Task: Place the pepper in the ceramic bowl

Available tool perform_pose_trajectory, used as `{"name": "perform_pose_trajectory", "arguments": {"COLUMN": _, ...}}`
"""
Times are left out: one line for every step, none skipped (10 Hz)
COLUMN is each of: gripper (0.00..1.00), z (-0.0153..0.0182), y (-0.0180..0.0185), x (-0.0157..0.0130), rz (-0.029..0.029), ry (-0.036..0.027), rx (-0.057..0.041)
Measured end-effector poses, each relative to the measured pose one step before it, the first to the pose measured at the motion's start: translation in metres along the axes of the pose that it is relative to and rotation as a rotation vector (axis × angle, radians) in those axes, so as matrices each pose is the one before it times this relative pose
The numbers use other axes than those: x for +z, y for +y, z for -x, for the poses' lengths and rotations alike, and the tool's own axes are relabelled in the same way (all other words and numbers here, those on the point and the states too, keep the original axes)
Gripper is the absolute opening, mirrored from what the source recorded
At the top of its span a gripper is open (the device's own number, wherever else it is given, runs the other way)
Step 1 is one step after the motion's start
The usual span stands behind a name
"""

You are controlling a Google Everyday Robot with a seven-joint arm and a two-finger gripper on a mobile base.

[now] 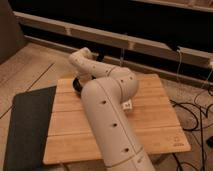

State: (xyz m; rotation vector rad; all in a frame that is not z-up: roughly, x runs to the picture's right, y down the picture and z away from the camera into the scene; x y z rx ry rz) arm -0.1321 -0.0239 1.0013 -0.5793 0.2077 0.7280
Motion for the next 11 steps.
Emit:
{"name": "perform_pose_trajectory", "arguments": {"gripper": 0.39, "z": 0.00165, "y": -0.00408, "x": -0.00215, "rz": 0.00227, "ry": -0.0039, "rx": 0.00654}}
{"name": "perform_pose_trajectory", "arguments": {"gripper": 0.47, "z": 0.00103, "y": -0.00316, "x": -0.00186, "rz": 0.00173, "ry": -0.00583, "rx": 0.00681}}
{"name": "perform_pose_trajectory", "arguments": {"gripper": 0.61, "z": 0.00044, "y": -0.00504, "x": -0.004, "rz": 0.00127, "ry": -0.00914, "rx": 0.01122}}
{"name": "perform_pose_trajectory", "arguments": {"gripper": 0.69, "z": -0.0005, "y": -0.00267, "x": -0.00178, "rz": 0.00047, "ry": -0.00511, "rx": 0.0052}}
{"name": "perform_pose_trajectory", "arguments": {"gripper": 0.78, "z": -0.00094, "y": -0.00332, "x": -0.0024, "rz": 0.00082, "ry": -0.00697, "rx": 0.00864}}
{"name": "perform_pose_trajectory", "arguments": {"gripper": 0.8, "z": -0.00203, "y": -0.0012, "x": -0.00022, "rz": 0.00211, "ry": -0.00092, "rx": 0.00705}}
{"name": "perform_pose_trajectory", "arguments": {"gripper": 0.8, "z": -0.0022, "y": 0.0, "x": 0.00111, "rz": 0.00303, "ry": 0.00174, "rx": 0.00441}}
{"name": "perform_pose_trajectory", "arguments": {"gripper": 0.8, "z": -0.00301, "y": -0.00019, "x": 0.00144, "rz": 0.00324, "ry": 0.00309, "rx": 0.00521}}
{"name": "perform_pose_trajectory", "arguments": {"gripper": 0.8, "z": -0.00273, "y": 0.00046, "x": 0.00171, "rz": 0.00391, "ry": 0.00352, "rx": 0.00381}}
{"name": "perform_pose_trajectory", "arguments": {"gripper": 0.8, "z": -0.00256, "y": 0.00044, "x": 0.00036, "rz": 0.00304, "ry": 0.003, "rx": 0.00864}}
{"name": "perform_pose_trajectory", "arguments": {"gripper": 0.8, "z": -0.00068, "y": -0.0005, "x": -0.00102, "rz": -0.00054, "ry": 0.00013, "rx": 0.00615}}
